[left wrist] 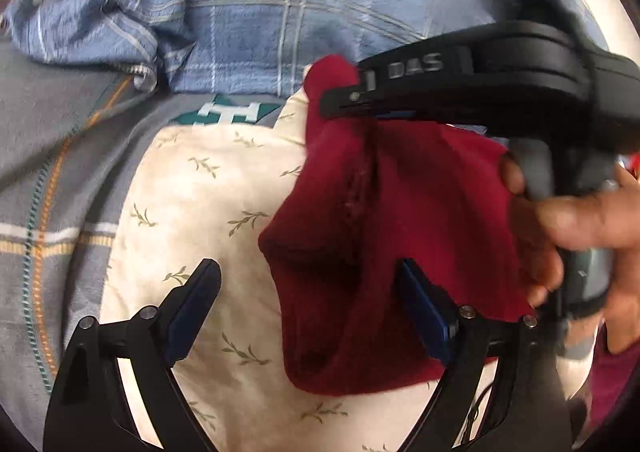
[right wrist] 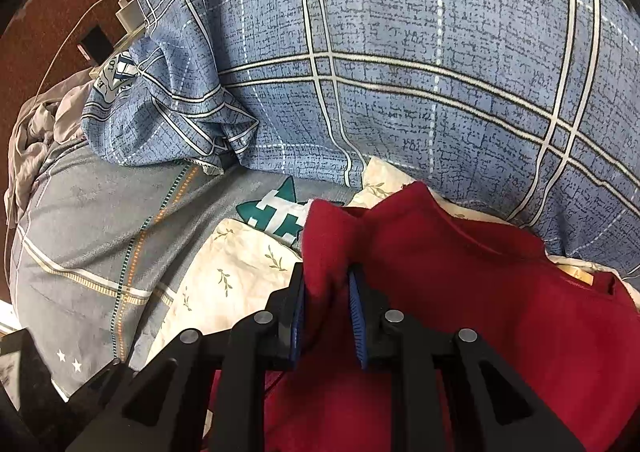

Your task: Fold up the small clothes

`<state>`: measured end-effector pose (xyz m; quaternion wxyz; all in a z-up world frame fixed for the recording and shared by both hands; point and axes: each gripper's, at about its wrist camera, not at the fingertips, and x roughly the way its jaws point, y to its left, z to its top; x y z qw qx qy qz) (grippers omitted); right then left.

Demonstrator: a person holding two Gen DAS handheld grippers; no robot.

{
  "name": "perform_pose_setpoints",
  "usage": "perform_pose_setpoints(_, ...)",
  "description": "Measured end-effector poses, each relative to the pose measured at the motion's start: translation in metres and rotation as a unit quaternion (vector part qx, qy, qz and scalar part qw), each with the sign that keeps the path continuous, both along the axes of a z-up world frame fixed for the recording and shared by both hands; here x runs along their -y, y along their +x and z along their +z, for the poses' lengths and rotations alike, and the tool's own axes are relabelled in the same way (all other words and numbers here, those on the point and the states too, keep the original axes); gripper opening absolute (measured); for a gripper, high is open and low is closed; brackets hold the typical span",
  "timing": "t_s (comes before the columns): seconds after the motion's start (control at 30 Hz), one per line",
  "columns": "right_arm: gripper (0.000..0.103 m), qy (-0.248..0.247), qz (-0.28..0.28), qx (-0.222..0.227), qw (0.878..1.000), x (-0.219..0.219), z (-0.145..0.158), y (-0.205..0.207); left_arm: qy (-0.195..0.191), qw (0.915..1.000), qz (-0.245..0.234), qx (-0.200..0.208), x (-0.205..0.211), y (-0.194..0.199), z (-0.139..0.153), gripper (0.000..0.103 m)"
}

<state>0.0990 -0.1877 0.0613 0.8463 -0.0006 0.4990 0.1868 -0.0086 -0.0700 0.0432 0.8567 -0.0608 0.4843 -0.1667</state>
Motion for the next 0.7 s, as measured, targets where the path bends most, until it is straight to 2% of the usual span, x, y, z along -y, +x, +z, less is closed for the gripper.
perform_pose_setpoints(0.13, 0.031, -0.008, 0.006, -0.013, 1.0, -0.004, -0.004, 0.002, -0.001, 1.0, 0.0, -0.005, 0.001, 0.003, -0.005, 0.082)
perform_pose_setpoints(0.17, 0.038, -0.013, 0.006, -0.017, 1.0, -0.006, -0.005, 0.004, 0.001, 1.0, -0.001, -0.003, 0.002, 0.002, -0.005, 0.082)
perform_pose_setpoints(0.27, 0.05, -0.025, -0.005, -0.029, 0.999, -0.008, -0.01, 0.008, 0.005, 1.0, -0.002, 0.001, 0.002, 0.001, -0.004, 0.082)
perform_pose_setpoints(0.43, 0.057, -0.039, -0.009, -0.041, 0.998, -0.015, -0.021, 0.015, 0.003, 1.0, 0.0, -0.001, 0.003, 0.004, -0.006, 0.082)
perform_pose_setpoints(0.5, 0.046, -0.05, -0.002, -0.028, 0.998, -0.019, -0.022, 0.013, 0.003, 1.0, 0.0, -0.001, 0.003, 0.004, -0.007, 0.082)
perform_pose_setpoints(0.53, 0.035, -0.044, -0.001, -0.023, 0.999, -0.019, -0.022, 0.012, 0.003, 1.0, 0.001, -0.001, 0.003, 0.005, -0.007, 0.082)
perform_pose_setpoints(0.63, 0.026, -0.025, -0.003, -0.011, 1.0, -0.017, -0.02, 0.006, 0.004, 1.0, 0.001, 0.0, 0.004, 0.006, -0.007, 0.082)
perform_pose_setpoints(0.7, 0.022, -0.009, -0.007, -0.003, 1.0, -0.011, -0.016, 0.001, 0.001, 1.0, -0.005, 0.004, 0.005, 0.005, -0.007, 0.073)
